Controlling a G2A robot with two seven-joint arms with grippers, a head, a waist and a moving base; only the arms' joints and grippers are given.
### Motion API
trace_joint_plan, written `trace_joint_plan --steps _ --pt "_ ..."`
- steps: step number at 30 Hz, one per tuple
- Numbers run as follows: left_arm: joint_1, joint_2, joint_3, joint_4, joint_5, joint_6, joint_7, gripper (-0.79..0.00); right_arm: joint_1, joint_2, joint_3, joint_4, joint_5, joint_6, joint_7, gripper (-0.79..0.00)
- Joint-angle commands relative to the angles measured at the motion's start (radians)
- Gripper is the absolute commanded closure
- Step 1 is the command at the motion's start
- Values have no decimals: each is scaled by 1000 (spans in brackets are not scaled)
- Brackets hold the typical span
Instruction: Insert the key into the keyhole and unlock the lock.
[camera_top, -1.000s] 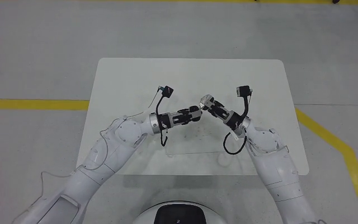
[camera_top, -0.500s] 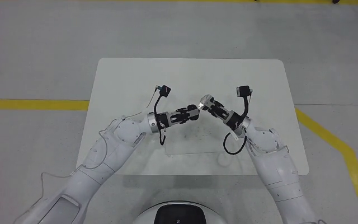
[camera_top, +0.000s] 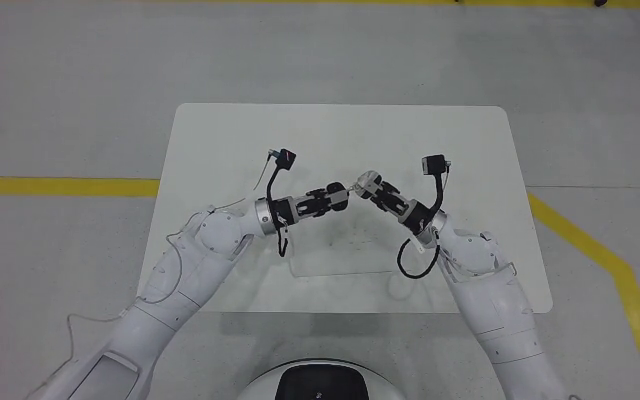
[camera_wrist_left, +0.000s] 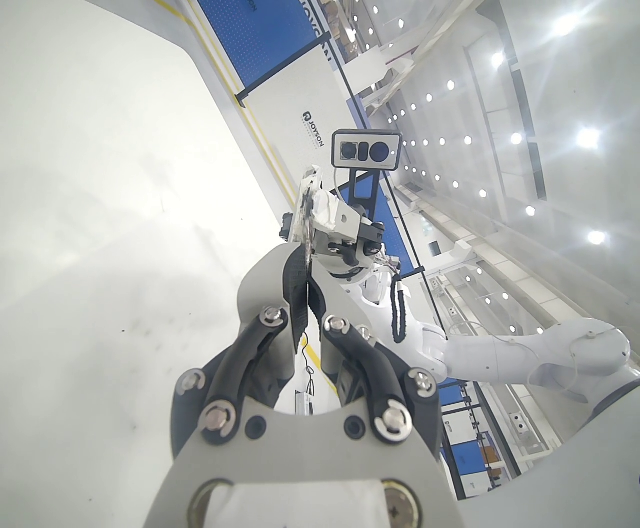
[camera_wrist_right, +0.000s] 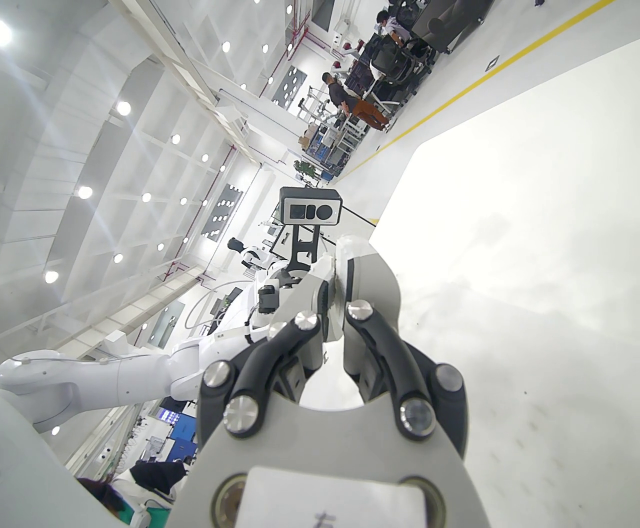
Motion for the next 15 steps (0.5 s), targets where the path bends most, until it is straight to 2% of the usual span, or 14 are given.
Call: trace_joint_plan --steps 1,9,11,13,15 --pt "0 -1 -1 0 -2 0 -5 0 0 1 -1 -1 4 2 8 0" --pt "1 -2 -11 -6 41 -10 6 0 5 4 -7 0 22 3 42 0" --pt "4 -1 -14 -12 52 -10 9 0 7 4 -8 2 30 4 47 -49" --pt "7 -1 -16 -16 57 -11 9 0 11 5 -9 6 47 6 59 -157" --pt "11 -1 -21 -18 57 -12 7 0 14 6 -7 11 62 5 71 -194"
